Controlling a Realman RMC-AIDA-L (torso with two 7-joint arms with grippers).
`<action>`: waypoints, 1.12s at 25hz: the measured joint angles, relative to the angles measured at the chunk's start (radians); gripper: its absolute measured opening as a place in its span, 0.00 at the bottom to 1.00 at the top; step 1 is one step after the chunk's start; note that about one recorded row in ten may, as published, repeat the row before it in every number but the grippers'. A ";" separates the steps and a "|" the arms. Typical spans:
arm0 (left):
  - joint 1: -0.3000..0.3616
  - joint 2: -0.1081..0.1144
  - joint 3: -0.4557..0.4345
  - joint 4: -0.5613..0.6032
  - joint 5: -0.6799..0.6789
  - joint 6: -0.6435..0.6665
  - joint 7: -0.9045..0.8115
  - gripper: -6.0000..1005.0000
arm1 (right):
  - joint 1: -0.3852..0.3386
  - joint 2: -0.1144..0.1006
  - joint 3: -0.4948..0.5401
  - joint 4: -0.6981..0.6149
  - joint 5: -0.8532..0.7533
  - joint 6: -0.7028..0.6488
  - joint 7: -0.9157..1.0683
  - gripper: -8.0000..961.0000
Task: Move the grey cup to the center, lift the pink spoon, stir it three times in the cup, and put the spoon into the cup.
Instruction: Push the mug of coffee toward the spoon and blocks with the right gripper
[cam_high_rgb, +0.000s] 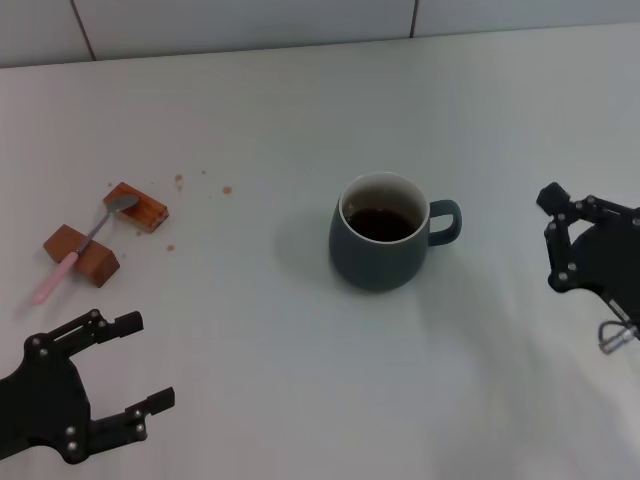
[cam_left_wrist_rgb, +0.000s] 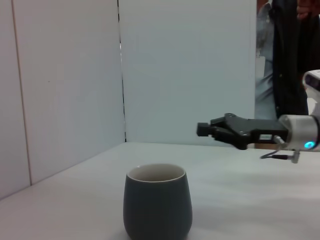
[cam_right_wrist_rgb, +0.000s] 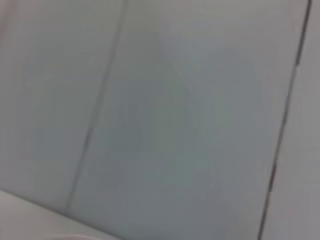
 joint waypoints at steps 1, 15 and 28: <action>-0.002 0.000 0.000 0.000 0.000 0.001 0.000 0.81 | 0.025 0.001 0.000 0.025 0.032 0.037 -0.028 0.04; -0.009 0.002 0.000 0.000 0.000 0.002 0.000 0.81 | 0.151 0.001 -0.015 0.078 -0.001 0.198 -0.047 0.04; -0.009 0.002 -0.002 0.000 -0.002 0.002 0.000 0.81 | 0.182 0.001 -0.015 0.127 -0.036 0.261 -0.048 0.04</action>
